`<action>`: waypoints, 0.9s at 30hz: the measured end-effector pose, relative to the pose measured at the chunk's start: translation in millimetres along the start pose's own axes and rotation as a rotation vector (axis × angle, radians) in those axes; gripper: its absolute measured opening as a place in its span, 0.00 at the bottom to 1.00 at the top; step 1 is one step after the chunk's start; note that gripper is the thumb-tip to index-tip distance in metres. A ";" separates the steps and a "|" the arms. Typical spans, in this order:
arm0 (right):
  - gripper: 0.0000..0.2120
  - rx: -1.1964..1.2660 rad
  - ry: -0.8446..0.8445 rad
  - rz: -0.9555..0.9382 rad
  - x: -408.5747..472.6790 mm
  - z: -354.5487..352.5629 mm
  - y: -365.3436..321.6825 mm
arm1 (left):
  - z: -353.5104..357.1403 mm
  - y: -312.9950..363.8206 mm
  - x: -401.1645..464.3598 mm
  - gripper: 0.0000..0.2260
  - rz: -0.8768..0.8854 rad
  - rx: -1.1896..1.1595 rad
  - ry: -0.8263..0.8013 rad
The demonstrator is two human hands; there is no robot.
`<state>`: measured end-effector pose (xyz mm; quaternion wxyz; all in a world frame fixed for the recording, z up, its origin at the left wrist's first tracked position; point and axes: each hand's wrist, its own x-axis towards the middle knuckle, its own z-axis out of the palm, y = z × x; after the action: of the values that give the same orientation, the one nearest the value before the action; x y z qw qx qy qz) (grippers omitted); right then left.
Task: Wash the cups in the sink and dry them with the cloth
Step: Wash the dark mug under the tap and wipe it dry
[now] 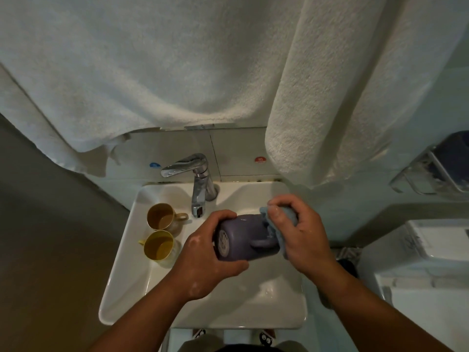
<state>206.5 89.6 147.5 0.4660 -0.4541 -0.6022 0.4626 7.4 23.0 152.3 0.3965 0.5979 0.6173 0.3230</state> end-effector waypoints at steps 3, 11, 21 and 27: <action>0.05 -0.092 -0.140 -0.023 6.5 -12.9 -0.3 | -3.3 -6.2 2.4 0.38 -0.001 0.025 -0.014; 0.05 -0.469 -0.459 -0.287 13.9 -29.6 3.1 | -12.1 -8.2 -0.7 0.40 0.005 -0.029 0.002; 0.07 -0.363 -0.246 -0.258 9.0 -31.6 12.7 | -17.0 -10.2 1.2 0.40 -0.038 -0.123 0.020; 0.09 -0.108 -0.052 -0.063 7.5 -36.8 15.3 | -17.4 -5.4 6.5 0.38 -0.053 -0.190 -0.039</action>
<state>243.2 104.3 138.6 0.4396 -0.4471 -0.6522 0.4261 -10.2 30.4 155.2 0.4717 0.5474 0.5915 0.3576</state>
